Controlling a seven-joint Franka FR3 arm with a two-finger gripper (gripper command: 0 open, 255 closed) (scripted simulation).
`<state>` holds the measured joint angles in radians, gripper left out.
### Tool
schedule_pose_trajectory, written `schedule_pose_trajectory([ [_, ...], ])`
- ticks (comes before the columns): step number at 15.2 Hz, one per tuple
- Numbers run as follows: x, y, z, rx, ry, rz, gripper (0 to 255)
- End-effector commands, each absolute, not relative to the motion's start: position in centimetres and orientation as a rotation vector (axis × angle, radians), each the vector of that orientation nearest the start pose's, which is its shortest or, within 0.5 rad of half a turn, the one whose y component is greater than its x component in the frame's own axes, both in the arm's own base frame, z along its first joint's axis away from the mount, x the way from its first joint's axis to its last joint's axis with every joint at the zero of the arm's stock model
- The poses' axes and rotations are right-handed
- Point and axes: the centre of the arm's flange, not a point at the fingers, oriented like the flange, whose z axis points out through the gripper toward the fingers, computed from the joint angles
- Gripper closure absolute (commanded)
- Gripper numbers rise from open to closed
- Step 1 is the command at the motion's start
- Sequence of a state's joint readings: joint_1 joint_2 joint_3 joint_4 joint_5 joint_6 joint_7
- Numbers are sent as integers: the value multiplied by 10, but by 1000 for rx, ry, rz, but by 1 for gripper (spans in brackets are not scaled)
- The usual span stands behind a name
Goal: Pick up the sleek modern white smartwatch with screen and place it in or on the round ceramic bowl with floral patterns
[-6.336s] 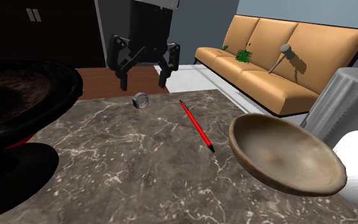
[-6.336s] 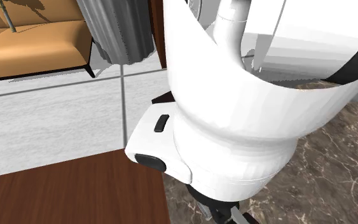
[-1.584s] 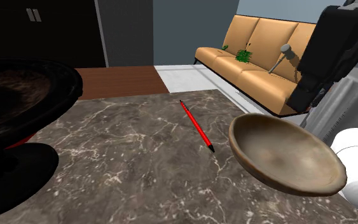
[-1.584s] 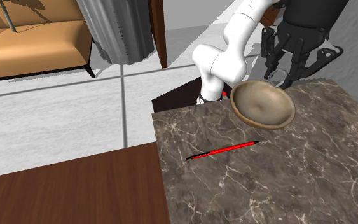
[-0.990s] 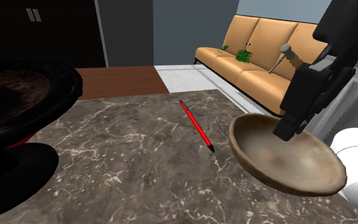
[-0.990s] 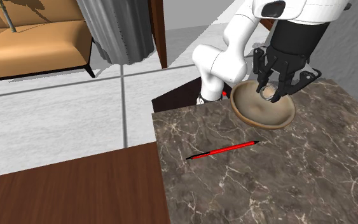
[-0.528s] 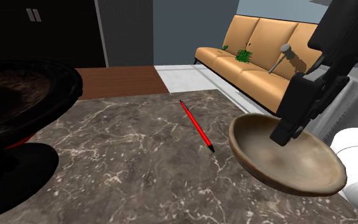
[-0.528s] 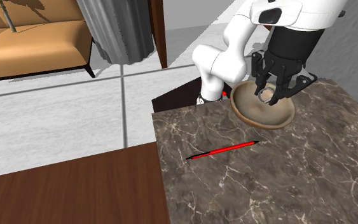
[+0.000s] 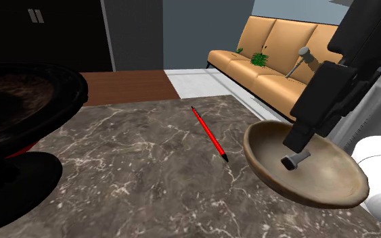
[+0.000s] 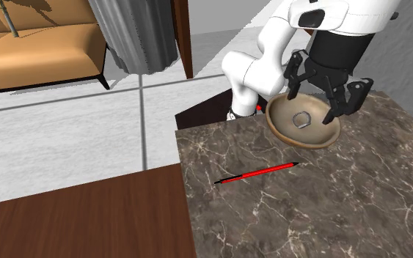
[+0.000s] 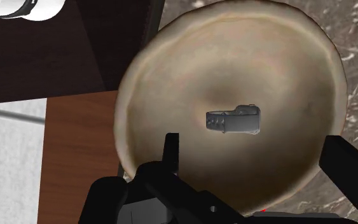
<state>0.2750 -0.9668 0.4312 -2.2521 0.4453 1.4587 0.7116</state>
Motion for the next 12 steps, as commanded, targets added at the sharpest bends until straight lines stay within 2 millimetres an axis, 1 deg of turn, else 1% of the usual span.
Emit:
schedule_pose_trajectory([
  [1, 131, 267, 652, -3003, 124, -57, 0],
  [4, 130, 263, 689, -3003, 124, -57, 0],
  [12, 130, 263, 689, -3003, 124, -57, 0],
])
